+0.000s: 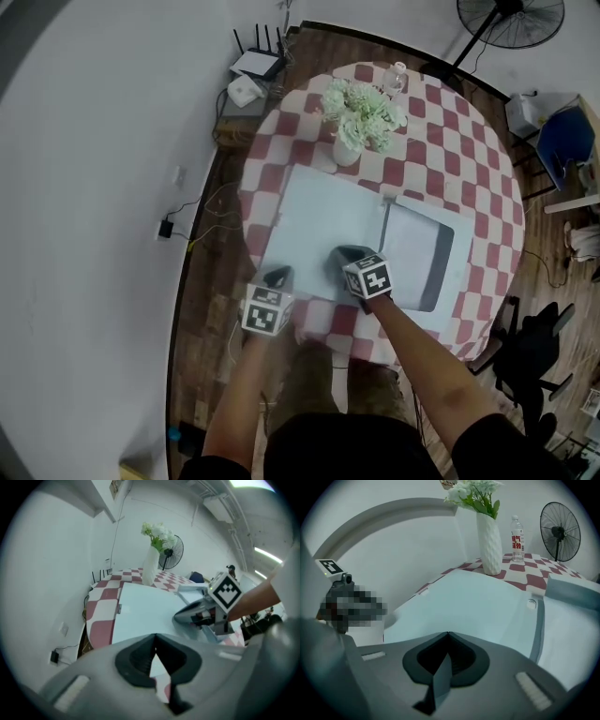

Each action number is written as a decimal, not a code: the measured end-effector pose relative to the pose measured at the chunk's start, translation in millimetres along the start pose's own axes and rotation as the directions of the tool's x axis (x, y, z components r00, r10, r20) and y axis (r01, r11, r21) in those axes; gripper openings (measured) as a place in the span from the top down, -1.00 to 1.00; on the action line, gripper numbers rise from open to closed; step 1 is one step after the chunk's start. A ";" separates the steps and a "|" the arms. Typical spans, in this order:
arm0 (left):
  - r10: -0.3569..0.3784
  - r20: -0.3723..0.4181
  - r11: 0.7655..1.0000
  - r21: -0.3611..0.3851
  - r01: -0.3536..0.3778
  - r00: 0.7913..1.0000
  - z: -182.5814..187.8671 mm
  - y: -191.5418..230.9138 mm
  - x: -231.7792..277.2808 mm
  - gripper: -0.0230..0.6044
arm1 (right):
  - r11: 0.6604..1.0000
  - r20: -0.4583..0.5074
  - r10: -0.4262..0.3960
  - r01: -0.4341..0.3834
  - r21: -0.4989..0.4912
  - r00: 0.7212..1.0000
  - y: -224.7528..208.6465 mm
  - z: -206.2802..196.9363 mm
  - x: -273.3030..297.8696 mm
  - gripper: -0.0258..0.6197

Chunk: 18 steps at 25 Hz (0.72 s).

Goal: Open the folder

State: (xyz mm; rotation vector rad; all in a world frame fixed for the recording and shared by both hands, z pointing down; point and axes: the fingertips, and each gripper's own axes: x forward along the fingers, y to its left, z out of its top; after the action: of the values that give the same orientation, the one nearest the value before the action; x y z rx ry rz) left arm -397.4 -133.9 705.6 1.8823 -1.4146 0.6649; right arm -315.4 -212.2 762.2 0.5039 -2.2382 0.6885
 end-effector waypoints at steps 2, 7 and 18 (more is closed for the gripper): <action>0.019 0.000 0.999 0.028 -0.019 1.000 6.1 2.0 16.0 0.92 | 1.000 0.011 0.016 -0.016 -0.002 1.000 3.1 -0.2 -2.4 0.92; 0.045 -0.051 0.999 0.012 -0.044 0.998 -0.2 11.7 50.6 0.92 | 0.998 0.018 0.051 -0.050 -0.032 0.999 10.7 -9.5 -4.9 0.92; 0.043 0.075 0.987 -0.156 -0.031 0.996 -4.2 10.6 44.9 0.92 | 0.977 0.251 -0.210 0.197 0.077 0.945 -78.6 -10.2 -167.2 0.92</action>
State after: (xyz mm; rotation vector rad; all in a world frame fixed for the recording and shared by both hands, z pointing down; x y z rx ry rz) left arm -395.1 -160.1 743.8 1.7804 -1.5094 0.4888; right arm -157.8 -242.9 670.0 0.8817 -2.3680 0.6012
